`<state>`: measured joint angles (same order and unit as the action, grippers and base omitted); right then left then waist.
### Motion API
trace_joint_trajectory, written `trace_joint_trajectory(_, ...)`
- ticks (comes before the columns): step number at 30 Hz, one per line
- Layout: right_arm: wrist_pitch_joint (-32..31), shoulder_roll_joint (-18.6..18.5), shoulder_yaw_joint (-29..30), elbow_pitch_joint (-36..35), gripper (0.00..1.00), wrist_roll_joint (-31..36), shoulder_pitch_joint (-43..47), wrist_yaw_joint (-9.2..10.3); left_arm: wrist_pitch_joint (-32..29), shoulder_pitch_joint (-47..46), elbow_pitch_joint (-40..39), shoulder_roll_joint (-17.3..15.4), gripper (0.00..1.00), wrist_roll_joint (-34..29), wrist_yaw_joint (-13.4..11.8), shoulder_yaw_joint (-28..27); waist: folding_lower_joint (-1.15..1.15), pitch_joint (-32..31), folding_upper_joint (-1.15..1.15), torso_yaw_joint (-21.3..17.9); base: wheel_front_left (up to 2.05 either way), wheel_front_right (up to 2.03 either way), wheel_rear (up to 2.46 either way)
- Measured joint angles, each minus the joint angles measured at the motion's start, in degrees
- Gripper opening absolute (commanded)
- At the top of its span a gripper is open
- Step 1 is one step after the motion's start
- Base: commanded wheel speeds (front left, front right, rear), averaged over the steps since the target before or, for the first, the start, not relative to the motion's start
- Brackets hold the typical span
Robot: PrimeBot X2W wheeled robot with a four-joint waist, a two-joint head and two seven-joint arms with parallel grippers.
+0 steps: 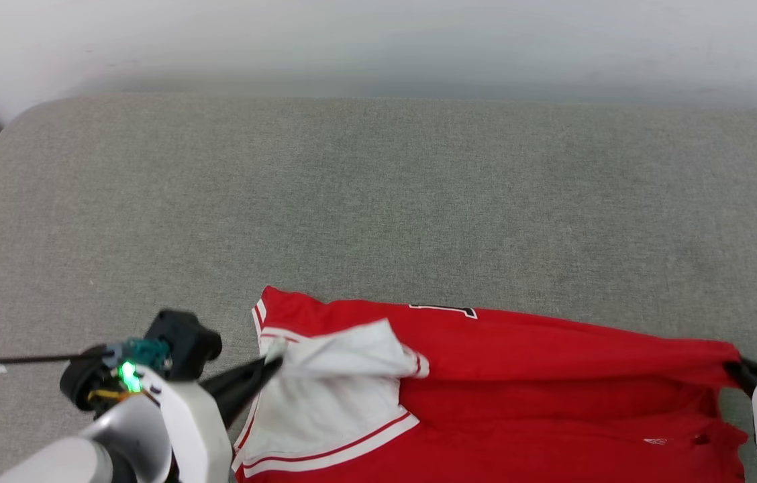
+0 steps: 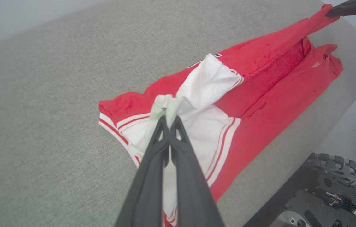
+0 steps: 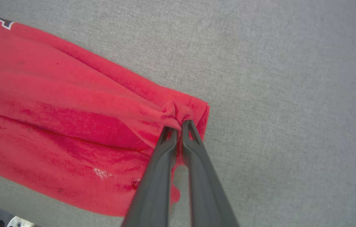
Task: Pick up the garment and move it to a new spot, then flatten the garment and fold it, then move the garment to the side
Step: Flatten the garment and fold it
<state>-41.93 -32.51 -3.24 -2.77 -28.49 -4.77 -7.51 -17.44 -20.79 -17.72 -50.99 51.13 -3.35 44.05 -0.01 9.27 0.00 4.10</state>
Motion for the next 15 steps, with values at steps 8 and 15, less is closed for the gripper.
trace_joint_trajectory(8, -2.31, 0.41, 0.56, -1.41, 0.00, 1.35, 7.03, 0.00, 0.56, 5.76, 4.88, 0.10, 0.00, -2.07, -0.36, 4.78, 0.00, 0.03, 0.00, -0.01, 0.00, 0.00, 0.00)
trace_joint_trajectory(15, -1.24, 0.98, -0.76, -0.36, 0.00, 3.08, 9.34, 0.00, 0.56, 6.38, 10.43, 3.96, 0.00, -1.23, 0.93, 6.82, 0.00, 1.05, 0.00, 0.66, 0.00, 0.00, 0.00)
